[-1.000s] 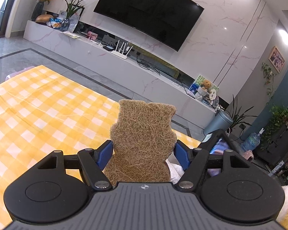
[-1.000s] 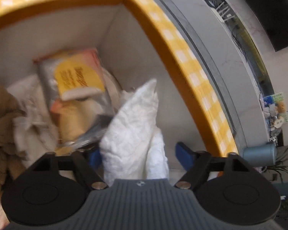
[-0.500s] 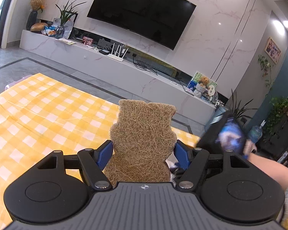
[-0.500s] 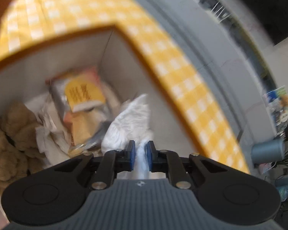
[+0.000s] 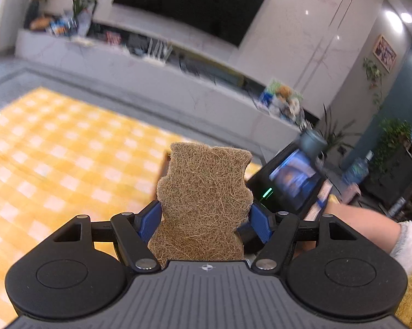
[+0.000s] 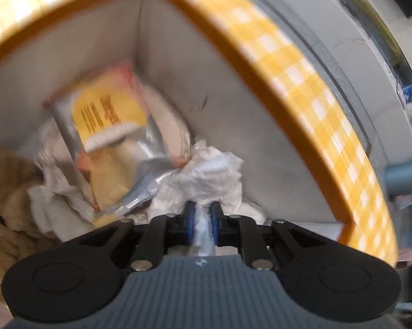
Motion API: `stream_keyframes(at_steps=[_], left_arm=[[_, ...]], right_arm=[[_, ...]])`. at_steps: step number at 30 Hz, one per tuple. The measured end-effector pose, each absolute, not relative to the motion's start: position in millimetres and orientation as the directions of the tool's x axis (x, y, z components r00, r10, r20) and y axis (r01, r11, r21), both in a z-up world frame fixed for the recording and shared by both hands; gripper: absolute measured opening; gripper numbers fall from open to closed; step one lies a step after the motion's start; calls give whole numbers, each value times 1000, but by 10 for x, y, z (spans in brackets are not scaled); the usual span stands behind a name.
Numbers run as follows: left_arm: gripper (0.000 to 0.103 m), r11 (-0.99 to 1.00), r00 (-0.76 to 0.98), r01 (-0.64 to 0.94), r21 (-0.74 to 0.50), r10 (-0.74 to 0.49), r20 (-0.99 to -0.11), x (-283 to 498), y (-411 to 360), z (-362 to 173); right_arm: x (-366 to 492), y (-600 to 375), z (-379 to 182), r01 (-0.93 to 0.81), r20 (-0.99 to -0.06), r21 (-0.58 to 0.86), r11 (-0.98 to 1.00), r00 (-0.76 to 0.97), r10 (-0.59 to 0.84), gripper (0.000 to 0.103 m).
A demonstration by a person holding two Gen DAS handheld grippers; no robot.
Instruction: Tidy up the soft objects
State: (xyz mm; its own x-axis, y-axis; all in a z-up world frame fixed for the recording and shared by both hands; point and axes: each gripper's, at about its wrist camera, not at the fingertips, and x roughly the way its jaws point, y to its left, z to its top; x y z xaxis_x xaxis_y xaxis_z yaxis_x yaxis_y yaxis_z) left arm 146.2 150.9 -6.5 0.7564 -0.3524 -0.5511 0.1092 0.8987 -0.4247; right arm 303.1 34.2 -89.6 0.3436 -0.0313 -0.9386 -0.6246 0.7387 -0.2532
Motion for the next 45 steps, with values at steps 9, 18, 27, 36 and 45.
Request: stream_keyframes(at_steps=[9, 18, 27, 36, 45], left_arm=[[80, 909, 582, 199, -367, -411, -702, 1665, 1042, -325], [78, 957, 536, 161, -242, -290, -792, 1705, 678, -560], [82, 968, 532, 162, -191, -249, -809, 1751, 598, -539], [84, 915, 538, 239, -325, -404, -740, 1557, 1024, 99], [80, 991, 662, 89, -101, -134, -738, 1522, 1154, 100]], right_arm=[[2664, -68, -208, -542, -827, -298, 786, 558, 71, 45], [2431, -103, -159, -550, -807, -315, 773, 584, 87, 45], [2343, -158, -58, -544, -790, -300, 784, 602, 115, 46], [2299, -463, 130, -450, -755, -56, 891, 603, 257, 40], [2071, 77, -339, -606, -833, -16, 795, 448, 325, 18]])
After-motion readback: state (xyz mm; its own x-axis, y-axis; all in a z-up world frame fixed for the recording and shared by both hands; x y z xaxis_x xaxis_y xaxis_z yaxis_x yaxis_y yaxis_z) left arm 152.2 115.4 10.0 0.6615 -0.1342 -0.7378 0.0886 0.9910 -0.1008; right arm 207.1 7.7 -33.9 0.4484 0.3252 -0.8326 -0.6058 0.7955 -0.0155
